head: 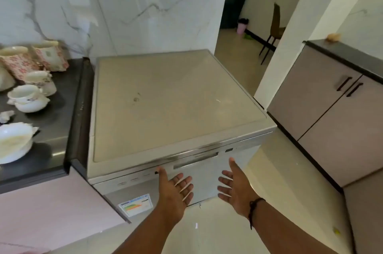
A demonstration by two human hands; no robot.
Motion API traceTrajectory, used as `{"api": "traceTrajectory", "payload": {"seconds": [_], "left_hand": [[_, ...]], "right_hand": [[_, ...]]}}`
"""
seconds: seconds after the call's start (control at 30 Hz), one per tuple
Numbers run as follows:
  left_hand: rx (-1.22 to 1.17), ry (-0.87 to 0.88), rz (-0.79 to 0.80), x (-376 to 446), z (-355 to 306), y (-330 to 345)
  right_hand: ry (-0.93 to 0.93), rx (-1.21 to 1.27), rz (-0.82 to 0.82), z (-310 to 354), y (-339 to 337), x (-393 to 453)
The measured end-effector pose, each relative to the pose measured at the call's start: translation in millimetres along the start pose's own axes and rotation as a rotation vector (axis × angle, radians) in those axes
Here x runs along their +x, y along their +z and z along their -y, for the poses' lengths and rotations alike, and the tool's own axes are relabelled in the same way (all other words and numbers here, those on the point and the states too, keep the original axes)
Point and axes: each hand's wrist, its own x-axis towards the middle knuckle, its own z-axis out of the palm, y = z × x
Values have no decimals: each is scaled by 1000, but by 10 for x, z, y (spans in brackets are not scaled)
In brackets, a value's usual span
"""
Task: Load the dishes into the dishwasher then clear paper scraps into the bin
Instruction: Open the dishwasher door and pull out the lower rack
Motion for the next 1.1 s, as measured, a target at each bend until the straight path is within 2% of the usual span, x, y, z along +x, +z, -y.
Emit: {"api": "traceTrajectory", "payload": {"seconds": [0.1, 0.33, 0.5, 0.77, 1.0, 1.1], "left_hand": [[-196, -59, 9, 169, 6, 100], [-500, 79, -44, 216, 0, 396], [-539, 145, -65, 257, -32, 514], [-488, 208, -176, 280, -26, 630], [-341, 235, -240, 222, 9, 575], [-284, 275, -345, 228, 232, 606]], "right_hand": [[42, 195, 42, 73, -34, 245], [88, 431, 203, 210, 340, 572], [113, 609, 313, 181, 415, 638], [186, 377, 304, 331, 365, 599], [210, 205, 320, 369, 269, 616], [205, 73, 294, 286, 182, 530]]}}
